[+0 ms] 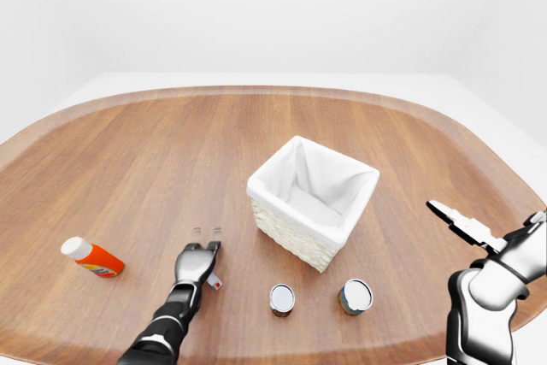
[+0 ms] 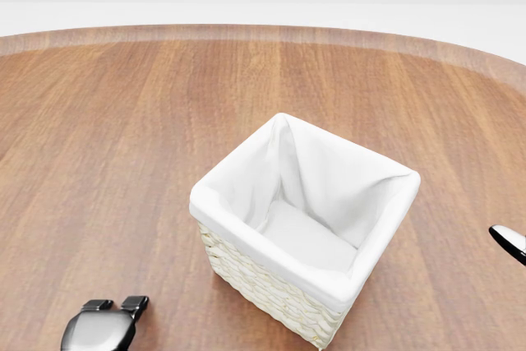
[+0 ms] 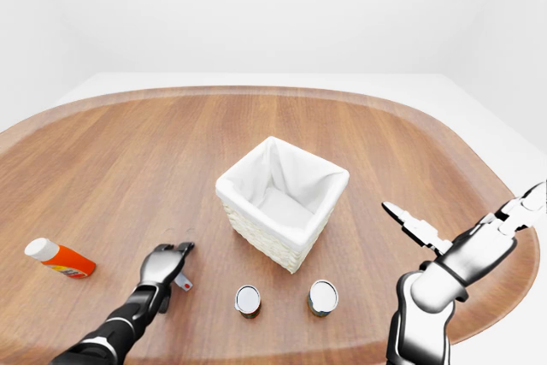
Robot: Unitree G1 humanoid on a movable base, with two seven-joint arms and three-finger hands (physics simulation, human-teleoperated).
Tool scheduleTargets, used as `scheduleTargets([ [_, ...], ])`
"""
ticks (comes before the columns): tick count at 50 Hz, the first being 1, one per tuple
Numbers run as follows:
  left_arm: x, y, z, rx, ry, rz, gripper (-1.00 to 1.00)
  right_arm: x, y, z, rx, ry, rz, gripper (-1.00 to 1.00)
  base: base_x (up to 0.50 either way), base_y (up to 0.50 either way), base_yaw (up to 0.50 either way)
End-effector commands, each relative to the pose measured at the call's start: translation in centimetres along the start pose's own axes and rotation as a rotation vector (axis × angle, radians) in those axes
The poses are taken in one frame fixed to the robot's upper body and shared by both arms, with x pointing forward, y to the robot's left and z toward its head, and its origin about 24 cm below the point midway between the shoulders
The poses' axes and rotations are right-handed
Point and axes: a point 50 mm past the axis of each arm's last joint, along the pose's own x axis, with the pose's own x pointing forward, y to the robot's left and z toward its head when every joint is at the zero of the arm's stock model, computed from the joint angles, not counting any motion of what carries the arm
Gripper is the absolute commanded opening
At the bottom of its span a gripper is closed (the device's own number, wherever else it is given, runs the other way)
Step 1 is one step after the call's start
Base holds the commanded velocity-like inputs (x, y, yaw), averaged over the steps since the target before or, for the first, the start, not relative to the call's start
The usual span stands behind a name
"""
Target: Pick up the alphabet soup and the cream cheese box, and put them in the basket.
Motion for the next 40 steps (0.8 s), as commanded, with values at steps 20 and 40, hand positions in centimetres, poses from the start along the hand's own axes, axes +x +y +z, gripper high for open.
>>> scheduleTargets([
  [20, -2.2, -2.8, -1.7, 0.001, 0.051, -0.100, -1.00, 0.0, 0.0, 0.0, -0.001, -0.001, 0.001, 1.00, 0.00, 0.00, 0.00],
  [40, -3.8, -2.0, -1.9, -0.009, 0.023, 0.048, -1.00, 0.0, 0.0, 0.0, -0.002, -0.001, 0.001, 1.00, 0.00, 0.00, 0.00],
])
